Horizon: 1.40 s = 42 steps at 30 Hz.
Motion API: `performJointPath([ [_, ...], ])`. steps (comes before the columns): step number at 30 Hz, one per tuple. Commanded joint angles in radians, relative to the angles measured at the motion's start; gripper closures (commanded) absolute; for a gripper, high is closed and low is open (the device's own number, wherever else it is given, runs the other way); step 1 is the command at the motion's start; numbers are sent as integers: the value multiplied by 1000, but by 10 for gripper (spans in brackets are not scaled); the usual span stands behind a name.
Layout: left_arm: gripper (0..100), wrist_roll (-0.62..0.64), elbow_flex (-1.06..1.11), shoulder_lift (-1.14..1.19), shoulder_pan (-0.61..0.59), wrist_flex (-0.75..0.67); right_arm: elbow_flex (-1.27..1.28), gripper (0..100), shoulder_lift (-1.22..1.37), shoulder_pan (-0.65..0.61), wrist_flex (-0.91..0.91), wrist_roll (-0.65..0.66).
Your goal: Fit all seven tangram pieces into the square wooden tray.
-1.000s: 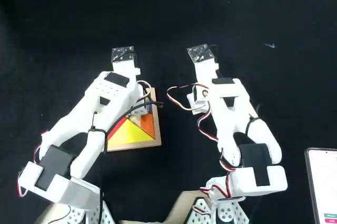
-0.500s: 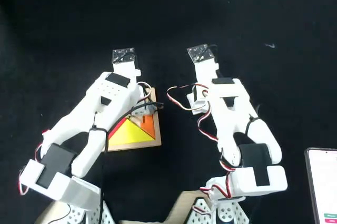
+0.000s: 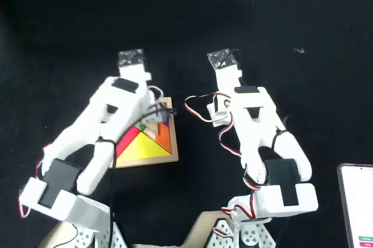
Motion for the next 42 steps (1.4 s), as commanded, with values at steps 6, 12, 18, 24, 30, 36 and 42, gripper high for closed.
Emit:
performJointPath([
  [6,755,-25,-148,-5,-76,-48,-48,987,-13,-12,-9,12],
  [12,755,-72,-102,-3,-84,-81,-48,987,-13,-12,-9,12],
  [18,755,-74,-28,-3,-84,-192,-48,987,-8,-12,-9,12],
  [24,755,-92,-24,-2,-77,-192,-48,987,-7,-14,-9,12],
  [30,755,-126,-48,106,-90,-184,-48,987,-5,-14,-9,12],
  [36,755,-121,-79,107,-87,-146,-48,987,-5,-14,-9,12],
  [42,755,-126,-56,104,-85,-98,-48,987,-5,-14,-9,12],
])
